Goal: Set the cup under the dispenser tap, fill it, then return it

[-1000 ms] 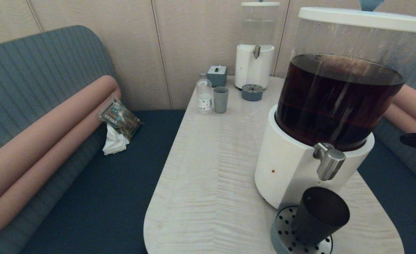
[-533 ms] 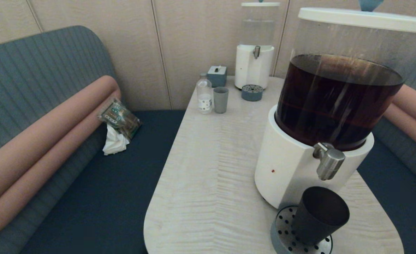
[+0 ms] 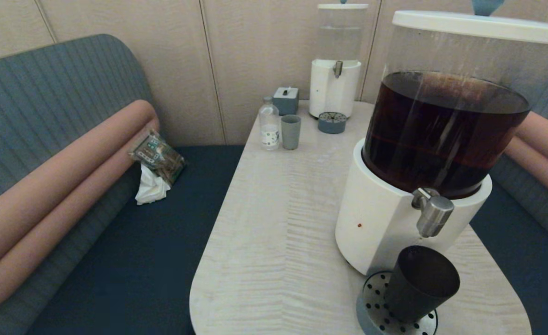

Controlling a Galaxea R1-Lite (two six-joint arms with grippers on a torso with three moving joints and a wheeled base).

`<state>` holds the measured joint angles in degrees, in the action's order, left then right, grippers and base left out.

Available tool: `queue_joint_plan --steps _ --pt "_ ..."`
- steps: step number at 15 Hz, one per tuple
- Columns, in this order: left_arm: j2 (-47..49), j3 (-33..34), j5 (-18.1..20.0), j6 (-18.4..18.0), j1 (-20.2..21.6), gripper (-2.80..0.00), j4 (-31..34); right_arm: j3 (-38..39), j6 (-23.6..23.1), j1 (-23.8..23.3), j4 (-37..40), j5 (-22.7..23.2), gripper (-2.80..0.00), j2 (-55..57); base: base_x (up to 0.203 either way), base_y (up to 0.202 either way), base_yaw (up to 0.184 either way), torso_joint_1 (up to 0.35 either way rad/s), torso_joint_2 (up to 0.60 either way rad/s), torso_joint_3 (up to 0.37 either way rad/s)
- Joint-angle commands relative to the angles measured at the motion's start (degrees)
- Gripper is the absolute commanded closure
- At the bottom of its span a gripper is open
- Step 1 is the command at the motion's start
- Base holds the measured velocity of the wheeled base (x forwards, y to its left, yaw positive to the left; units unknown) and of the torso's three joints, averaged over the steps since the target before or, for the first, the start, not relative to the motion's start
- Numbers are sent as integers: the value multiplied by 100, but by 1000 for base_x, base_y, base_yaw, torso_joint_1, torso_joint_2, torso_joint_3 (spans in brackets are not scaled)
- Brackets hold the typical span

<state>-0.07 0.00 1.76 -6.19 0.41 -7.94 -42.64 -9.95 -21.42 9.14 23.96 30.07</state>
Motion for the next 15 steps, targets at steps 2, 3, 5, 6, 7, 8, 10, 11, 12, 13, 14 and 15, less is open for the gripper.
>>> queue_joint_plan --steps 2,3,5,6,7,8,10,11,12,13,14,15 --pt "7 229 0 2 2 0 -15 -23 292 532 5 -610 0 -543 0 0 0 0 0 0" --pt "7 229 0 -5 2 0 -6 -54 395 781 43 -906 0 -651 0 0 0 0 0 0" --pt "7 229 0 -5 2 0 -14 -90 479 1258 328 -1335 0 -840 0 0 0 0 0 0" --pt "7 229 0 -5 2 0 -6 -93 506 1512 525 -1579 0 -967 0 0 0 0 0 0" --pt "7 229 0 -5 2 0 -6 -89 577 1703 749 -1798 0 -1148 0 0 0 0 0 0" --pt "7 229 0 -5 2 0 -6 -87 705 1806 988 -1927 0 -1330 0 0 0 0 0 0" --pt "7 229 0 -5 2 0 -6 -68 816 1979 1388 -2077 0 -1643 0 0 0 0 0 0" --pt "7 229 0 -5 2 0 -6 -41 826 2010 1468 -2128 0 -1751 0 0 0 0 0 0" --pt "7 229 0 -5 2 0 -6 -18 827 2016 1492 -2139 0 -1834 0 0 0 0 0 0" --pt "7 229 0 -5 2 0 -6 -8 834 2011 1552 -2141 0 -1904 0 0 0 0 0 0" --pt "7 229 0 -5 2 0 -6 -16 837 2019 1647 -2141 0 -1933 0 0 0 0 0 0" --pt "7 229 0 -5 2 0 -6 -9 831 2075 1729 -2141 0 -2004 0 0 0 0 0 0"
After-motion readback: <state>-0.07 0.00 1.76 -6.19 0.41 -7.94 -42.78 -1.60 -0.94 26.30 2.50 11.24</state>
